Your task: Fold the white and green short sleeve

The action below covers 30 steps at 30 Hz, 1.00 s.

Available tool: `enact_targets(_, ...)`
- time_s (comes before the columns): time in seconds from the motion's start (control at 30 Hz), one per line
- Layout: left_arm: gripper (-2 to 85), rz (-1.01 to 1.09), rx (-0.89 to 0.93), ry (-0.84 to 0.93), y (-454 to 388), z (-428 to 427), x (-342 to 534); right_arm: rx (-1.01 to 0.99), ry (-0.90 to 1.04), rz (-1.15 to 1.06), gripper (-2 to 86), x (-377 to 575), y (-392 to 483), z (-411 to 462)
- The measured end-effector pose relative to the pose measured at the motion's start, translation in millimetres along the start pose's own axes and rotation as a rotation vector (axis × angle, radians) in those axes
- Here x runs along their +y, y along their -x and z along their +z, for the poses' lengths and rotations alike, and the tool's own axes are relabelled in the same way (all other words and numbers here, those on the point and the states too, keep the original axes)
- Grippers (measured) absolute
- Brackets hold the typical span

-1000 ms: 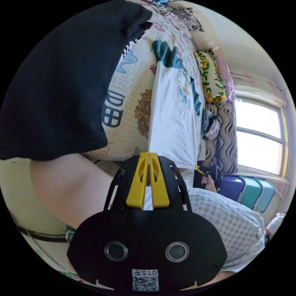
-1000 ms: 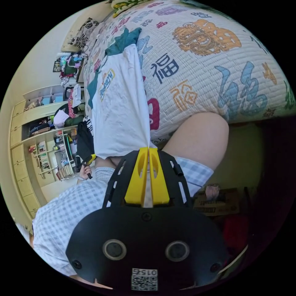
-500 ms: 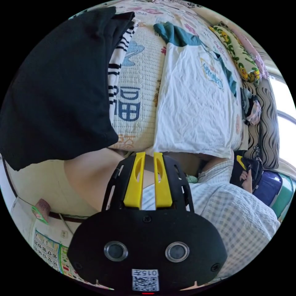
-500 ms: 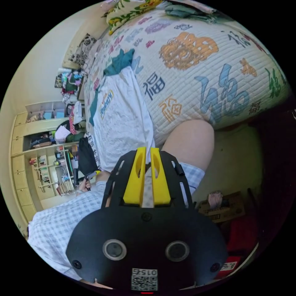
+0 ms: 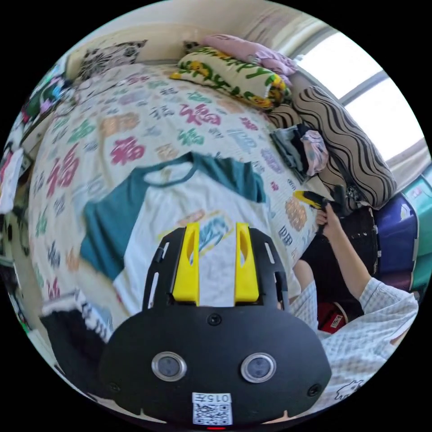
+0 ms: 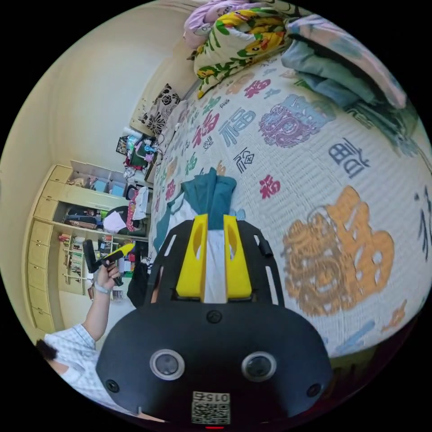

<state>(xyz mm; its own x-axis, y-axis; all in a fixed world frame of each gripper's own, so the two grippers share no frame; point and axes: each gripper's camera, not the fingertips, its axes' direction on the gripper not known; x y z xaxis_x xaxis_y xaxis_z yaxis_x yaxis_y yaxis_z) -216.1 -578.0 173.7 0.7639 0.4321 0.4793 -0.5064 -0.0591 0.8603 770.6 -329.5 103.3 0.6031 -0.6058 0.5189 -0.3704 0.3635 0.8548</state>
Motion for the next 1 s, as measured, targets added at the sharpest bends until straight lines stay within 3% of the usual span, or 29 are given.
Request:
enact_targets(0.1, 11.5, 0.083, 0.070, -0.009, -45.5, 84.0, -66.0, -0.038, 0.039, 0.067, 7.3, -34.0, -30.5, 25.9)
enact_targets(0.23, 11.3, 0.028, 0.204, -0.030, -74.2, 205.6, -118.5, -0.140, 0.062, 0.080, 8.2, -58.2, -65.3, 40.9)
enact_targets(0.4, 13.3, 0.095, 0.111, 0.130, -108.1, 350.0, -135.1, -0.175, 0.084, 0.067, 2.0, -64.2, -89.2, 29.1)
enact_targets(0.53, 12.3, 0.111, 0.053, 0.295, -119.8, 457.7, -116.4, -0.309, -0.053, 0.039, -0.4, -38.1, -109.1, -18.5)
enact_targets(0.6, 9.2, 0.099, 0.066, 0.315, -121.3, 483.7, -103.0, -0.334, -0.147, 0.045, -0.4, -18.8, -120.6, -46.2)
enact_targets(0.67, 4.5, 0.142, 0.137, 0.210, -128.1, 491.6, -82.7, -0.341, -0.252, 0.074, -0.3, 4.8, -139.7, -76.7)
enact_targets(0.77, 5.2, 0.153, 0.197, 0.125, -128.6, 502.0, -56.9, -0.314, -0.270, 0.108, -0.2, 23.8, -160.0, -89.8)
enact_targets(1.0, 11.7, 0.350, 0.127, 0.297, -184.2, 598.1, -10.1, -0.161, -0.349, 0.014, -0.3, 37.3, -150.3, -116.5)
